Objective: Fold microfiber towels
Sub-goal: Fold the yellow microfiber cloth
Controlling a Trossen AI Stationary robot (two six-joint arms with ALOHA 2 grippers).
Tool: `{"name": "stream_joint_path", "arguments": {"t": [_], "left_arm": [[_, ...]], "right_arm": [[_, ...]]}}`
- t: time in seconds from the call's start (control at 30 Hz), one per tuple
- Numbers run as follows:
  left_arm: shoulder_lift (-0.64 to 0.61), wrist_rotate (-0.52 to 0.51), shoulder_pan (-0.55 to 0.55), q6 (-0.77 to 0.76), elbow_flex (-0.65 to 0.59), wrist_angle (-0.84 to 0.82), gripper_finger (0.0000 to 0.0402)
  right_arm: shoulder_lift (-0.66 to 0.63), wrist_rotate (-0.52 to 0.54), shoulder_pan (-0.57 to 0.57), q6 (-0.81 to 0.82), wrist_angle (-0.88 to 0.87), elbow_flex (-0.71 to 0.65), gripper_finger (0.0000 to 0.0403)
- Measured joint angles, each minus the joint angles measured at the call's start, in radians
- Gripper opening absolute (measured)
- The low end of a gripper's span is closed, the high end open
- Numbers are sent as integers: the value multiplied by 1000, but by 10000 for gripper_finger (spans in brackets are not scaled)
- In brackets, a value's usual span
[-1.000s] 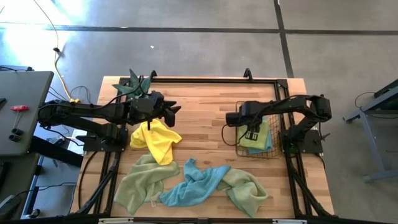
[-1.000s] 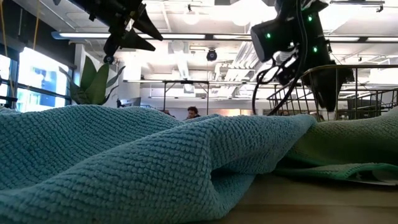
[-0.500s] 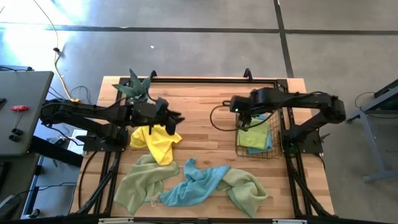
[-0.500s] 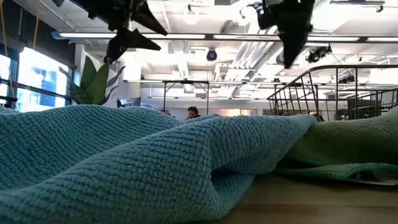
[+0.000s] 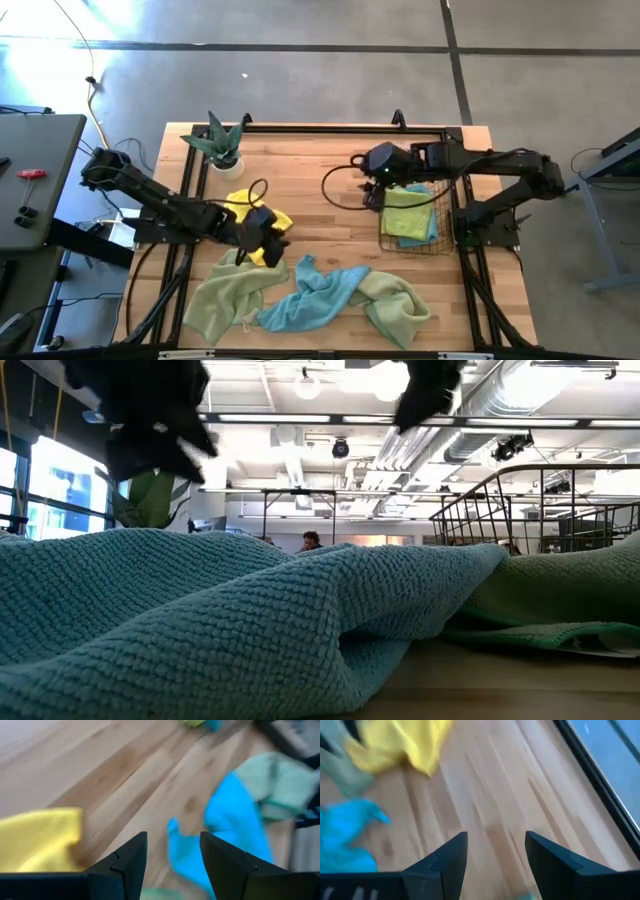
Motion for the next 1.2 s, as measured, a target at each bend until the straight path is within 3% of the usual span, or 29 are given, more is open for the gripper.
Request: {"name": "stream_joint_path", "arguments": {"t": [0.3, 0.47, 0.57, 0.77, 1.2], "left_arm": [[14, -135, -9, -276, 0, -377, 172], [69, -146, -1, -363, 0, -590, 172], [131, -140, 24, -319, -2, -610, 172], [268, -56, 95, -129, -26, -415, 172], [402, 71, 305, 484, 7, 318, 172]], "right_arm": [[95, -1, 51, -17, 336, 0, 193], [123, 3, 53, -14, 360, -1, 193], [124, 12, 49, -16, 361, -1, 193], [124, 18, 37, -16, 356, -1, 193], [124, 17, 38, -16, 358, -1, 193]]}}
